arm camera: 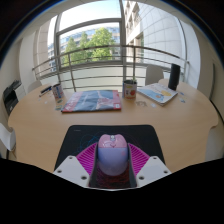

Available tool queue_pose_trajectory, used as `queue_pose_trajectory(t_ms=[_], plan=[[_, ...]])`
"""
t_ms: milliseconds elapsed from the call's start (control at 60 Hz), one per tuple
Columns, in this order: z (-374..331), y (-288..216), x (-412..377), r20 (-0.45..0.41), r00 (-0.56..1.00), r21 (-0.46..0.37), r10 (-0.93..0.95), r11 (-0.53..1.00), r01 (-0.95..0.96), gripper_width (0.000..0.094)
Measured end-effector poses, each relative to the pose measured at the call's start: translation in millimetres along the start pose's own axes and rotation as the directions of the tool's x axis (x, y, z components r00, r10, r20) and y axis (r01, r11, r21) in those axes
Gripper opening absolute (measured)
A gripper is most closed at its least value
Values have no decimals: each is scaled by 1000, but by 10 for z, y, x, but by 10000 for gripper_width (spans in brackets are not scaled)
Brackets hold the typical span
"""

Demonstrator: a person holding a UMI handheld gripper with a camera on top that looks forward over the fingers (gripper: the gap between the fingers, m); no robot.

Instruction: Arrange mouse

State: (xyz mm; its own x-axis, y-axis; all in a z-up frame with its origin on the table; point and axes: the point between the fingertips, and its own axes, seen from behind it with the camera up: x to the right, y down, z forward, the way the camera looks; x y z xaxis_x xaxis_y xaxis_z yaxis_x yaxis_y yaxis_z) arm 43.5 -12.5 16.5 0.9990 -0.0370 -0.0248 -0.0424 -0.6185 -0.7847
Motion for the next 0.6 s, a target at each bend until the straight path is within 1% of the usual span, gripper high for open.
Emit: queue_pose_trajectory(t_ms=[17, 100, 167, 183, 250, 300, 350, 517, 600], plan=[[18, 27, -1, -3, 1000, -10, 0, 1000, 0, 460], [121, 216, -43, -5, 1000, -48, 9, 999, -9, 537], [81, 235, -44, -11, 1000, -56, 18, 998, -19, 584], [58, 227, -32, -19, 1000, -54, 19, 998, -20, 613], [-89, 121, -15, -36, 999, -36, 10, 999, -12, 784], [-254, 36, -25, -45, 999, -14, -3, 1000, 3, 859], [-500, -115, -12, -58, 998, -5, -15, 1000, 15, 841], [-1350, -214, -107, -85, 996, 14, -2, 1000, 4, 847], [-1766, -185, -149, -91, 996, 26, -7, 1000, 10, 848]])
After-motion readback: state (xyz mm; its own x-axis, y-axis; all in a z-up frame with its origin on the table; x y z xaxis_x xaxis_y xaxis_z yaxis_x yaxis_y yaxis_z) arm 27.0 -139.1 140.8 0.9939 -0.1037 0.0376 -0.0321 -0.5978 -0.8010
